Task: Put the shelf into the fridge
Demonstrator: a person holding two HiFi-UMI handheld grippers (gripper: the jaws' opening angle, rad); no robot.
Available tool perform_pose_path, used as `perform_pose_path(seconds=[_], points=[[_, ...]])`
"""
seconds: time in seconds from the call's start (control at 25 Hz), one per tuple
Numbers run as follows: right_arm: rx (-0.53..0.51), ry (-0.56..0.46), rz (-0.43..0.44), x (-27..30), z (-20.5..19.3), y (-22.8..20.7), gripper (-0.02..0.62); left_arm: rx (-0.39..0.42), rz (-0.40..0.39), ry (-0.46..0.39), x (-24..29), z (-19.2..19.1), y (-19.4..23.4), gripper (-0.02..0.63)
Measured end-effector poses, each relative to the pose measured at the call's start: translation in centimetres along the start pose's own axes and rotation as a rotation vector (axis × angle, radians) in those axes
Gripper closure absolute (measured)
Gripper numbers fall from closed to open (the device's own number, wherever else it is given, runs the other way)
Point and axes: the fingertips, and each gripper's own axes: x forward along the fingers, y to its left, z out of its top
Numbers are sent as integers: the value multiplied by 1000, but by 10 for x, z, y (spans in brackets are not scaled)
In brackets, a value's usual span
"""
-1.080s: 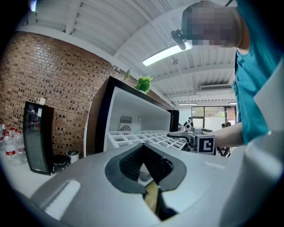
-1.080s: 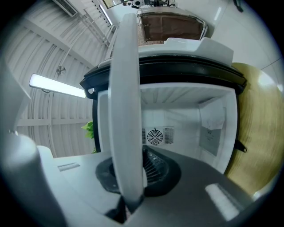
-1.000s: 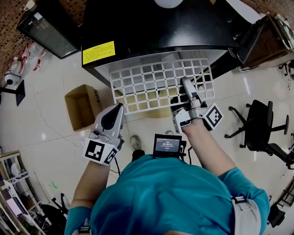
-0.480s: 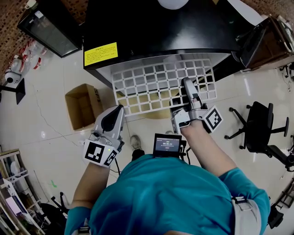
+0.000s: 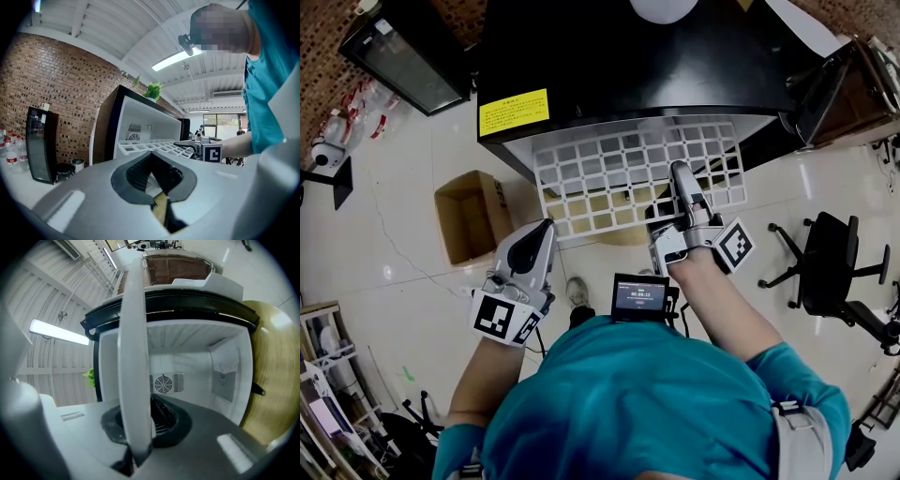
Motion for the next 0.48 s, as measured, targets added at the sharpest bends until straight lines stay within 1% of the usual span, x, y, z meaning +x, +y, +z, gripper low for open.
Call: perform_pose_path(seconds=[0.16,0.48], points=[[9,-22,-9,6,2,-2,563,-5,2,-2,1,0,-1,609],[-23,-33,-30,24,10,-3,568,-7,11,0,3,-1,5,609]])
